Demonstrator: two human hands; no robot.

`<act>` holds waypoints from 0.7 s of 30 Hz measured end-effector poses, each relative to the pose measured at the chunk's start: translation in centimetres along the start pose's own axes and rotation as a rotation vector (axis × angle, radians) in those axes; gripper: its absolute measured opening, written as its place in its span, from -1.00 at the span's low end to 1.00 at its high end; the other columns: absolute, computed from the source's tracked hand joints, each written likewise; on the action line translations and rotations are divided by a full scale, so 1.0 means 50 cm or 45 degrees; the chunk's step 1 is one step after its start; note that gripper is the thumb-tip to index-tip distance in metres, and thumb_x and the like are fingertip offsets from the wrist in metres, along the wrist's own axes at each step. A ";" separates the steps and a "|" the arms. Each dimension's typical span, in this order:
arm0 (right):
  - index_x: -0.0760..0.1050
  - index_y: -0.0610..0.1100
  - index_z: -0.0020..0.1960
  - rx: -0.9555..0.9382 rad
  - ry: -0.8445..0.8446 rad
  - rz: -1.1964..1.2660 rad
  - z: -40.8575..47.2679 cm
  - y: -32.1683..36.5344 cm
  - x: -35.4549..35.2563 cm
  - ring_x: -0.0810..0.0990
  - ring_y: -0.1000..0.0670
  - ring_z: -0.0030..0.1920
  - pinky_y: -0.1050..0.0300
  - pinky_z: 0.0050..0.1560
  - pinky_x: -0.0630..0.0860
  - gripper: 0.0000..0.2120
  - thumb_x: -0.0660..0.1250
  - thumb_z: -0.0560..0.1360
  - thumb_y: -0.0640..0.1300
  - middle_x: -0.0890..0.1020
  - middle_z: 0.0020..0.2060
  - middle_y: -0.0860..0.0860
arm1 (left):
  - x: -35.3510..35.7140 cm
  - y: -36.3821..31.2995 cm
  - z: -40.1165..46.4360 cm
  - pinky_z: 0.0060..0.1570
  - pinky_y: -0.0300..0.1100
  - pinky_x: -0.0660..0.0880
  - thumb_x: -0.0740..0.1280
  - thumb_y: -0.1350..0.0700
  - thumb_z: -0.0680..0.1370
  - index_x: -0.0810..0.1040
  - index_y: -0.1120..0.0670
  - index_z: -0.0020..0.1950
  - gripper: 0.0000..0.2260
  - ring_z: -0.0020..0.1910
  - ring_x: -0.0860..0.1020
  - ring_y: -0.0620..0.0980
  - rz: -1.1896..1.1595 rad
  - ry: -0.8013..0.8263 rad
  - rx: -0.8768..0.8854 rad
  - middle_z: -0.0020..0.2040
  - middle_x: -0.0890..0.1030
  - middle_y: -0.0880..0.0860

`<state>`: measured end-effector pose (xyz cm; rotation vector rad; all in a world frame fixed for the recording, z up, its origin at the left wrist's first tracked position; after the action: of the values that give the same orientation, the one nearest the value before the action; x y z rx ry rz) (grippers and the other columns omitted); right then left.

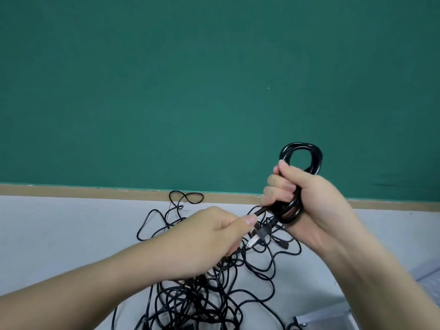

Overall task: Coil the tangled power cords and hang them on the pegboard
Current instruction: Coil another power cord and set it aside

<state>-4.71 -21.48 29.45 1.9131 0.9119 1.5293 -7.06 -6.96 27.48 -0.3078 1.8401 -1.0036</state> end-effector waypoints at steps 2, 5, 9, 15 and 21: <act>0.35 -0.14 -0.16 -0.019 -0.030 0.133 0.011 0.031 -0.022 0.19 0.12 -0.55 0.29 -0.54 0.27 -0.76 0.15 0.70 -0.17 0.20 -0.49 0.09 | 0.002 -0.003 -0.002 -0.43 -0.20 0.23 0.07 -0.29 0.65 0.36 0.04 -0.34 -0.48 -0.50 0.21 -0.08 0.039 -0.004 0.034 -0.55 0.24 -0.11; 0.32 -0.11 -0.18 -0.093 -0.114 0.206 0.023 0.074 -0.058 0.16 0.13 -0.54 0.30 -0.55 0.18 -0.73 0.11 0.71 -0.18 0.19 -0.49 0.10 | -0.008 0.005 0.005 -0.39 -0.17 0.26 0.05 -0.37 0.61 0.34 0.04 -0.34 -0.45 -0.47 0.23 -0.06 0.086 0.002 0.052 -0.51 0.25 -0.11; 0.30 -0.11 -0.17 -0.238 -0.231 0.248 0.035 0.131 -0.100 0.15 0.11 -0.52 0.29 -0.52 0.19 -0.73 0.10 0.72 -0.18 0.20 -0.47 0.10 | -0.024 0.053 0.002 -0.28 -0.18 0.37 0.01 -0.50 0.54 0.44 0.03 -0.35 -0.35 -0.47 0.36 -0.03 0.238 0.207 -0.147 -0.48 0.38 -0.05; 0.31 -0.11 -0.14 -0.327 -0.371 0.075 0.039 0.156 -0.150 0.15 0.09 -0.52 0.27 -0.52 0.20 -0.75 0.12 0.72 -0.16 0.20 -0.47 0.09 | -0.048 0.051 -0.010 -0.33 -0.10 0.22 0.12 -0.35 0.62 0.21 0.07 -0.28 -0.47 -0.38 0.19 -0.02 0.250 0.038 0.105 -0.37 0.20 -0.02; 0.35 -0.10 -0.18 -0.084 -0.172 -0.345 0.041 0.058 -0.074 0.13 0.12 -0.51 0.29 -0.57 0.18 -0.65 0.28 0.64 0.10 0.17 -0.43 0.09 | -0.094 0.015 -0.036 -0.39 -0.18 0.15 0.10 -0.35 0.59 0.20 0.09 -0.29 -0.46 -0.39 0.15 -0.07 -0.042 -0.335 0.414 -0.39 0.17 -0.08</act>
<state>-2.69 -26.15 28.88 1.7419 1.0009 1.2419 -6.14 -2.78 30.23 -0.2592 1.4147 -1.2046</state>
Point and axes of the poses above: each hand's wrist, its own z-axis towards the middle knuckle, its own x-axis out of the palm, y = z × x, the point moved 7 cm from there along z, towards the middle knuckle
